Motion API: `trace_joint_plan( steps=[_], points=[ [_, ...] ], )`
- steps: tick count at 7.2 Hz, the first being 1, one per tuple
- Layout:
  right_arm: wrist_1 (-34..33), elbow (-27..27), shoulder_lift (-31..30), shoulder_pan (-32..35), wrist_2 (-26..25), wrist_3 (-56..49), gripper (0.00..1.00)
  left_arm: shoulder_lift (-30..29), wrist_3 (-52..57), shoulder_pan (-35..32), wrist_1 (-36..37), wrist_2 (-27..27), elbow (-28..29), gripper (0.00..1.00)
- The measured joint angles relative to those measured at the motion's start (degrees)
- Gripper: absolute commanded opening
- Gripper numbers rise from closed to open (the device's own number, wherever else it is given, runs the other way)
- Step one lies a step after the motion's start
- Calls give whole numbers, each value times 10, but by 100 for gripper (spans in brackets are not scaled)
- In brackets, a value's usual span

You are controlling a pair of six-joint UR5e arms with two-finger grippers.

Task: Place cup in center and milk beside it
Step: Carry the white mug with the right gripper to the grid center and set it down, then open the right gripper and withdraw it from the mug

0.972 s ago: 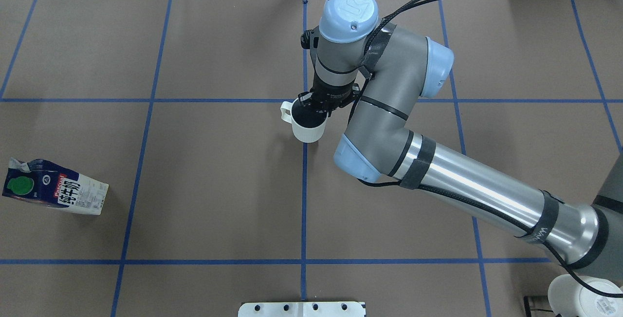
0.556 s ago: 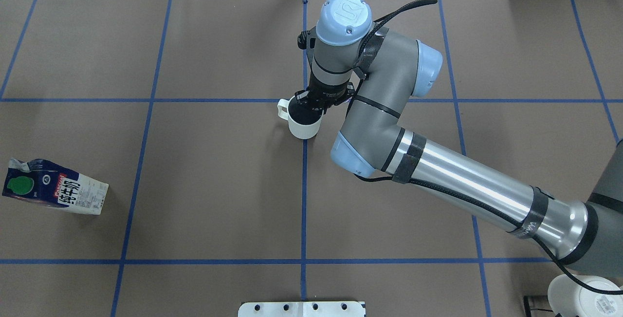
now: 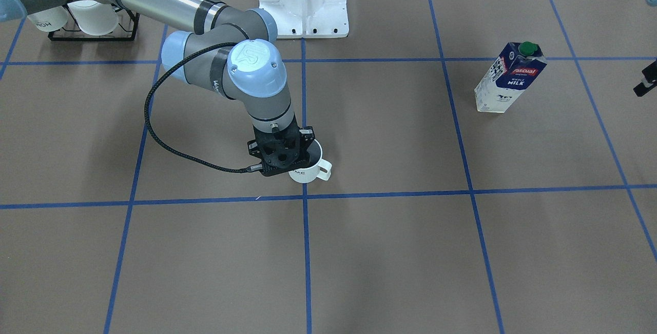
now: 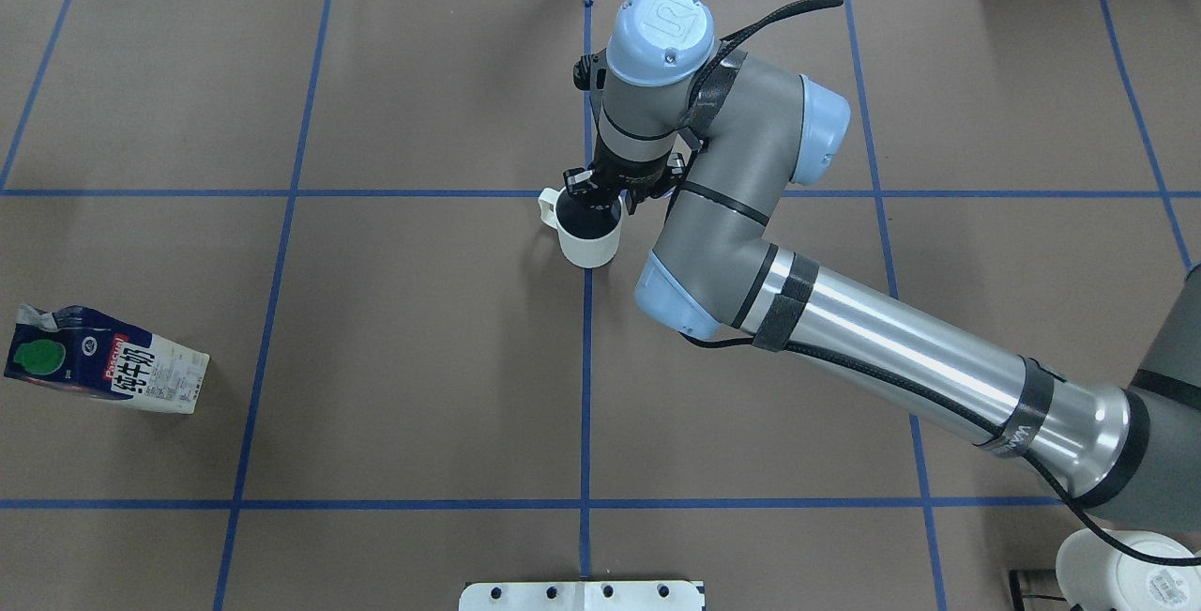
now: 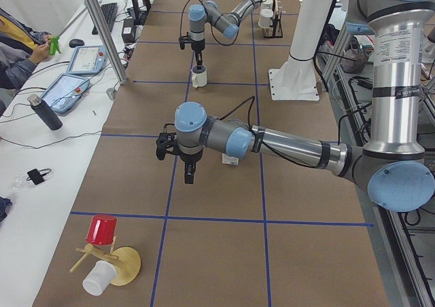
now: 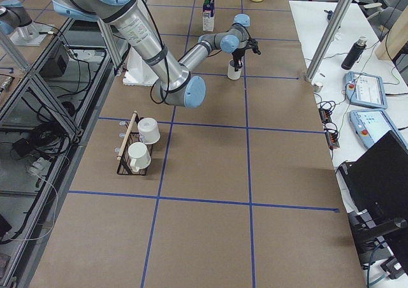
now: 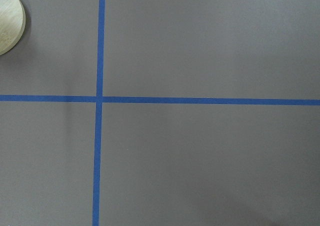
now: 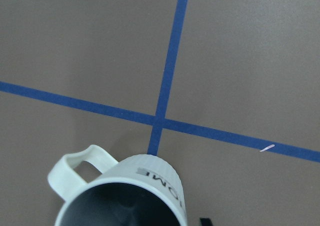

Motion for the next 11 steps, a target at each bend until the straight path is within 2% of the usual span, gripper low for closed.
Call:
trace_joint_plan(
  steps=[2, 4, 6, 8, 9, 11],
  points=[
    [-2, 16, 2, 18, 11, 4, 100, -5, -2, 5, 1, 1, -14, 98],
    [-10, 81, -49, 74, 57, -5, 100, -11, -35, 53, 3, 25, -69, 97],
    [-13, 168, -171, 141, 92, -67, 100, -12, -67, 107, 6, 43, -123, 97],
    [-14, 239, -315, 225, 121, -179, 100, -9, -111, 161, 6, 55, -154, 98],
    [-14, 256, -377, 273, 133, -255, 100, -7, -123, 189, 6, 67, -162, 98],
    [-14, 259, -440, 331, 141, -368, 100, 34, -167, 213, 6, 78, -196, 98]
  ],
)
